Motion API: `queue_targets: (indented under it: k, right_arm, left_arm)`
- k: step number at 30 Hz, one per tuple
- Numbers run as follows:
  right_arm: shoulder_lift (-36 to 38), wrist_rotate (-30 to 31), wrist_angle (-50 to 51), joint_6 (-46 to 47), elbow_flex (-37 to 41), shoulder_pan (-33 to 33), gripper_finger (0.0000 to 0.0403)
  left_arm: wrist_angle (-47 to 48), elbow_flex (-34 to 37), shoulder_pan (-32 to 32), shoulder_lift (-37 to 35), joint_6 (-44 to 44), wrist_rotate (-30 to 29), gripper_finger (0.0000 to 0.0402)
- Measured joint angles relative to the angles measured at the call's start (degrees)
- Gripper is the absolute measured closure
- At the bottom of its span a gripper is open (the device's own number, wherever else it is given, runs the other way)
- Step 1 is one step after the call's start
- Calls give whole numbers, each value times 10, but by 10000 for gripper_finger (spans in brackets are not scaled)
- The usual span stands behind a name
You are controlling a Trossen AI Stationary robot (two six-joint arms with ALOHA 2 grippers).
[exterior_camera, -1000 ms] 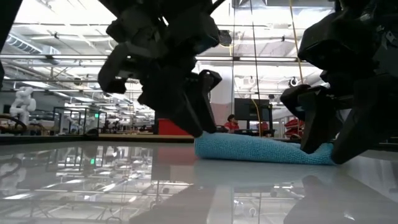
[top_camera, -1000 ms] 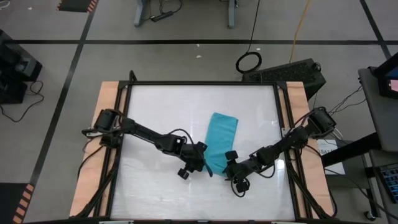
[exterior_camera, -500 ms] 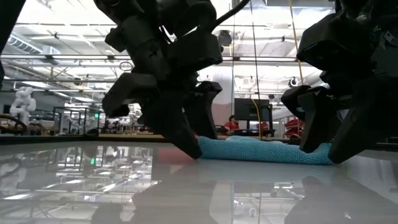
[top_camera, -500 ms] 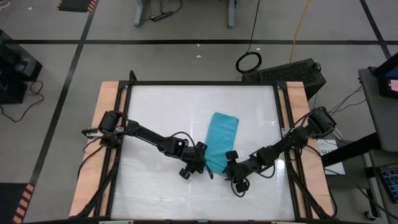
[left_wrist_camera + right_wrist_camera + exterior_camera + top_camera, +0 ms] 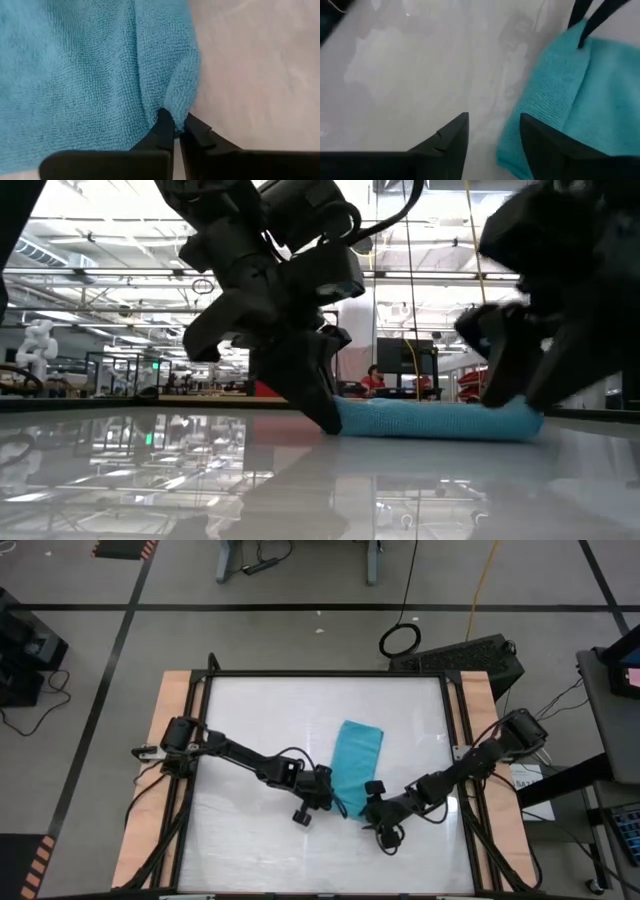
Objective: Roll towel
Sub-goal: Roll the blue towel
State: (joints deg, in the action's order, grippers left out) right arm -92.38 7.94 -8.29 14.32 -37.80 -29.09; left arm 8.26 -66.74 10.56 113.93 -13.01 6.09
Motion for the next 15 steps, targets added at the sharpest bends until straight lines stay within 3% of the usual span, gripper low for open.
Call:
queue_targets:
  k: [9,15]
  right_arm:
    - [27,79,72,-2,0,-52,169]
    - [23,190,115,37,-1,-70,181]
  left_arm:
    - [-35,1,-36,2,99,117,395]
    - [-38,1,-45,2,121,150,395]
